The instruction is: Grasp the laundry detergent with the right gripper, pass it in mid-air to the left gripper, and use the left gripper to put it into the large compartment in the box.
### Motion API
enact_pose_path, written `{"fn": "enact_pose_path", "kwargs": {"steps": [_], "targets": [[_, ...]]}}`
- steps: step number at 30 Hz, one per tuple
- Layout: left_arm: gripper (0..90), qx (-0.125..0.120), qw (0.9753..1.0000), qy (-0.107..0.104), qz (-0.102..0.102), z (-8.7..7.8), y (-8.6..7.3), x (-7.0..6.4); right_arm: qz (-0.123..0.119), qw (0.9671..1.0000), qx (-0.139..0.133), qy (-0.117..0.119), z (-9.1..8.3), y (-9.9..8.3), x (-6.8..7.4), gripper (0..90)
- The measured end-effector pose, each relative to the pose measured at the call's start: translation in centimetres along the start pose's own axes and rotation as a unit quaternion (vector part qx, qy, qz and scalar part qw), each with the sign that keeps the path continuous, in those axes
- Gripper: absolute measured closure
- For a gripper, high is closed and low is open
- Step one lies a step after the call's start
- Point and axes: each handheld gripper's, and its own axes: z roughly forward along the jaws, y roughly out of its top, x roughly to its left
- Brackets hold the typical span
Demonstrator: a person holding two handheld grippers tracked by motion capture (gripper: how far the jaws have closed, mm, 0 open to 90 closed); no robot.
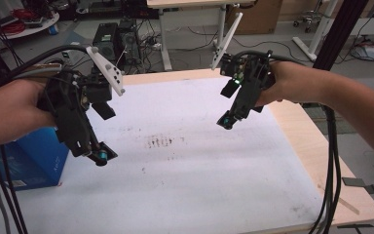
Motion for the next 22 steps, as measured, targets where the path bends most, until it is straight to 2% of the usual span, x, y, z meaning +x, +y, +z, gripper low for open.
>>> {"fn": "enact_pose_path", "kwargs": {"steps": [16,22], "targets": [[1.7,0.003,1.0,-0.002,-0.003,0.25,-0.03,0.46,0.003,1.0,0.003,0.002,0.16,0.04,0.02,1.0],[1.7,-0.005,1.0,0.0,-0.004,0.16,-0.23,0.75,0.003,1.0,-0.003,-0.001,-0.07,0.05,0.14,0.9]]}}
